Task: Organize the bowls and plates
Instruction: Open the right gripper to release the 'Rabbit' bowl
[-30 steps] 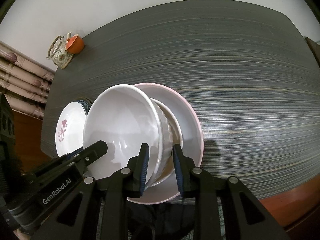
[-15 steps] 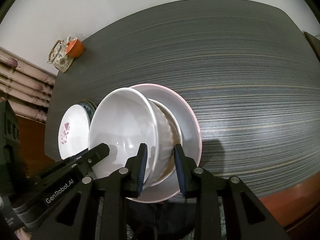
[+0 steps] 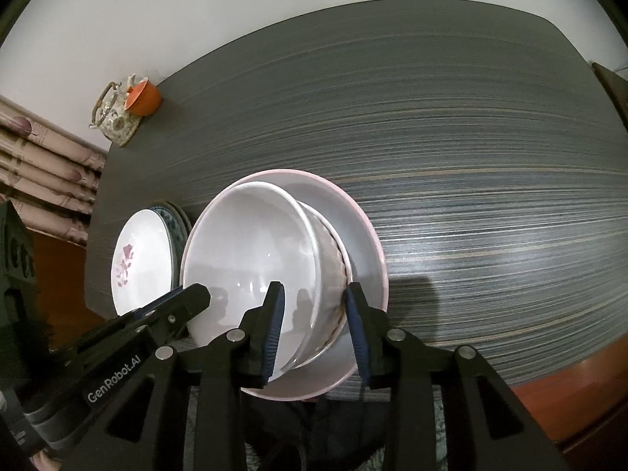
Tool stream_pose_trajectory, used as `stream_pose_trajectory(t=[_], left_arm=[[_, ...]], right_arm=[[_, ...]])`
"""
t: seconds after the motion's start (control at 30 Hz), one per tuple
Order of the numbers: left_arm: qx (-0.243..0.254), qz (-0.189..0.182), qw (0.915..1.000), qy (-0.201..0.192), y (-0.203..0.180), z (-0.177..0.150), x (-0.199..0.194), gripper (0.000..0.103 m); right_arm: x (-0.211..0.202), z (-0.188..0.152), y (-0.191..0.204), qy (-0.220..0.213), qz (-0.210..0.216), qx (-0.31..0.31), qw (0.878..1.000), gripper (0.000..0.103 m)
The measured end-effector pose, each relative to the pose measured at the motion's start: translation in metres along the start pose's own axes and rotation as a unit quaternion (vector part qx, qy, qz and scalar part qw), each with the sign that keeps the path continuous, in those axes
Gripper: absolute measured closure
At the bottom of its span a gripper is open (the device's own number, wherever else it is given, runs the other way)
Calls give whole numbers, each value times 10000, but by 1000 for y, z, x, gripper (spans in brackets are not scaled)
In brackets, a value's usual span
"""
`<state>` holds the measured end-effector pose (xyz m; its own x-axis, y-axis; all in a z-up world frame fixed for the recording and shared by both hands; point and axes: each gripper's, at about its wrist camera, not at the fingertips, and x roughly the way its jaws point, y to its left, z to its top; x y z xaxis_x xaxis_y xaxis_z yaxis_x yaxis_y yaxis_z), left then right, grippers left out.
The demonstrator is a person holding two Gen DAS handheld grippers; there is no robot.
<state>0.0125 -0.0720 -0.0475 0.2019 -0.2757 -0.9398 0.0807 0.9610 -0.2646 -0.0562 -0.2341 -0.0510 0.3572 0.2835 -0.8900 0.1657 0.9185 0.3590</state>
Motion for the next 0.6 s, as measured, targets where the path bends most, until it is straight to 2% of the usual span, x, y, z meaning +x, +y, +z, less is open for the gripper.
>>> stream_pose_trajectory(t=[0.1, 0.6], left_arm=[[2, -3, 10000, -33, 0, 1, -1, 88], [-299, -354, 9982, -370, 32, 14, -31, 79]], right_arm=[[1, -1, 0, 20, -11, 18, 10000, 64], [-12, 3, -6, -136, 12, 80, 9999, 61]])
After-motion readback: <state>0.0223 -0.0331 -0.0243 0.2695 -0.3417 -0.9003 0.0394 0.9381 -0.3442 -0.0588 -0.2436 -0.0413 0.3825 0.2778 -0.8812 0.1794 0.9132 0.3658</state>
